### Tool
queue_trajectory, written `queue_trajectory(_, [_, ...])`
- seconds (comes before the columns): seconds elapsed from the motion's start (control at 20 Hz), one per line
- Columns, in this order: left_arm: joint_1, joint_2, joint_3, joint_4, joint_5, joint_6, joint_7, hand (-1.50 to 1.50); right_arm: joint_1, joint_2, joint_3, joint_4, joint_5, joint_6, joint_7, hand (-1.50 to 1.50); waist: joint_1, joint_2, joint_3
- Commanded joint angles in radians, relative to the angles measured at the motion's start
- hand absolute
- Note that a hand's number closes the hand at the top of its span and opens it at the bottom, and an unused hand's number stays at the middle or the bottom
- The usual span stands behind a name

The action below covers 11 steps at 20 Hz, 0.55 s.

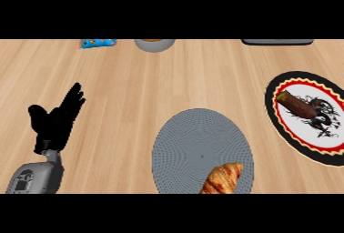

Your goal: Pick the sweet potato from the placemat and place it in the plate

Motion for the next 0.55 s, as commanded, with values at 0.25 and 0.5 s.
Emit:
queue_trajectory(0.25, [0.04, -0.008, -0.008, -0.072, -0.008, -0.007, 0.043, 0.0, 0.163, 0.018, -0.057, -0.036, -0.023, 0.06, -0.068, -1.5, 0.0, -0.001, 0.0])
queue_trajectory(0.5, [0.054, 0.024, 0.022, -0.078, 0.006, -0.04, 0.033, 0.0, 0.124, -0.073, -0.108, 0.079, -0.055, 0.108, -0.055, -1.5, 0.003, 0.0, 0.0])
